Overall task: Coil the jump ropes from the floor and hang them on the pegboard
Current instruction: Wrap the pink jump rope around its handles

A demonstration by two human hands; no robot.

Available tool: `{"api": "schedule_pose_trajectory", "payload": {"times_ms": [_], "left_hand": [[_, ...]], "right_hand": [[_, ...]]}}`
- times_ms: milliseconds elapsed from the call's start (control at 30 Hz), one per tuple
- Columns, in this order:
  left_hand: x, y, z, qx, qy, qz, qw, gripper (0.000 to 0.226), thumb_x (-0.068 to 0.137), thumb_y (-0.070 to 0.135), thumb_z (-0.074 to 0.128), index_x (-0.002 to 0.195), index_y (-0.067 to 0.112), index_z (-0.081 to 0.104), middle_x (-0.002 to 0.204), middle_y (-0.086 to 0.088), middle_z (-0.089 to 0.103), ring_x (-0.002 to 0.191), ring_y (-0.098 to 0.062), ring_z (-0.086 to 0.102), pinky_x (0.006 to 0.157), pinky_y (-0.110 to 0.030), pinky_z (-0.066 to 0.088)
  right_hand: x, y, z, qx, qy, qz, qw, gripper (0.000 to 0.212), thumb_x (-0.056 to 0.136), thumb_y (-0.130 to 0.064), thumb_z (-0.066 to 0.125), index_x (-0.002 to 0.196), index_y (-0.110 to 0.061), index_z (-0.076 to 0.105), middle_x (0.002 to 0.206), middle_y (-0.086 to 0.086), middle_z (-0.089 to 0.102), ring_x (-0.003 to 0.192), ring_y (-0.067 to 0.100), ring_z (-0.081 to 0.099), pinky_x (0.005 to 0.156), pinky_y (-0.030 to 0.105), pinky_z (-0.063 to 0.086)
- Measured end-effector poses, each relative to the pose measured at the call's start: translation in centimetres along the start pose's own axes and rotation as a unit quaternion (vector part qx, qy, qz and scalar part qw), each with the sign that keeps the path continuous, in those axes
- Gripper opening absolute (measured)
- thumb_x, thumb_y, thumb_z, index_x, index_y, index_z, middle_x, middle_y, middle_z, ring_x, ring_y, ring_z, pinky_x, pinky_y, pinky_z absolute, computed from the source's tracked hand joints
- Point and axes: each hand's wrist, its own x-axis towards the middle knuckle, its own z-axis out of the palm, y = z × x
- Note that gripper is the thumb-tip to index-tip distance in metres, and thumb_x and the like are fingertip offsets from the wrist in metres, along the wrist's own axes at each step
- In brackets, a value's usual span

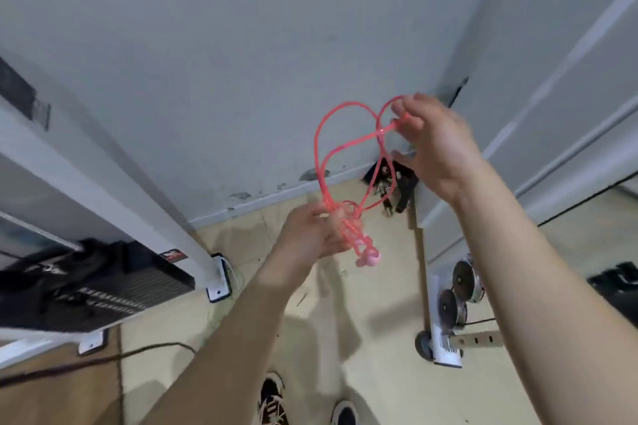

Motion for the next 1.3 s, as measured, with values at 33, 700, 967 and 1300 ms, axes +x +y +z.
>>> {"api": "schedule_pose_trajectory", "payload": {"times_ms": [33,700,967,1300], "left_hand": [[-1.1,2.9,0.5,-0.039,0.014,0.029,0.999,0.011,0.096,0.009,0.051,0.094,0.006,0.062,0.083,-0.01,0.072,0.067,-0.019,0.07,0.063,-0.028,0.058],[-10.8,19.3,0.2,-0.341,0.196,0.221,0.892,0.021,0.102,0.008,0.04,0.083,0.004,0.048,0.089,-0.021,0.059,0.044,-0.015,0.064,0.034,-0.015,0.041],[-14.5,14.6,4.2,0.243,0.091,0.021,0.965,0.072,0.089,0.071,0.024,0.097,0.017,0.072,0.102,0.002,0.073,0.088,-0.014,0.067,0.069,-0.026,0.048],[-15.0,9.4,6.0,-0.063,0.132,0.102,0.984,0.021,0.099,0.018,0.046,0.093,0.003,0.06,0.071,-0.008,0.069,0.061,-0.017,0.064,0.059,-0.025,0.054]], "right_hand": [[-1.6,-0.7,0.5,-0.053,-0.006,0.01,0.998,0.017,0.095,-0.036,0.054,0.11,-0.028,0.055,0.112,-0.005,0.064,0.104,0.013,0.06,0.096,0.041,0.039],[-18.1,1.9,3.6,0.102,-0.352,0.166,0.916,0.025,0.081,-0.005,0.062,0.104,-0.011,0.054,0.07,0.013,0.053,0.057,0.026,0.057,0.047,0.025,0.044],[-18.0,-1.6,4.7,-0.127,-0.048,-0.035,0.99,0.024,0.086,-0.007,0.055,0.109,-0.012,0.049,0.079,0.004,0.058,0.056,0.019,0.052,0.051,0.027,0.04],[-18.6,-3.9,2.7,-0.108,-0.191,-0.029,0.975,0.062,0.09,0.009,0.051,0.143,-0.018,0.032,0.123,0.01,0.059,0.095,0.015,0.067,0.084,0.022,0.053]]}}
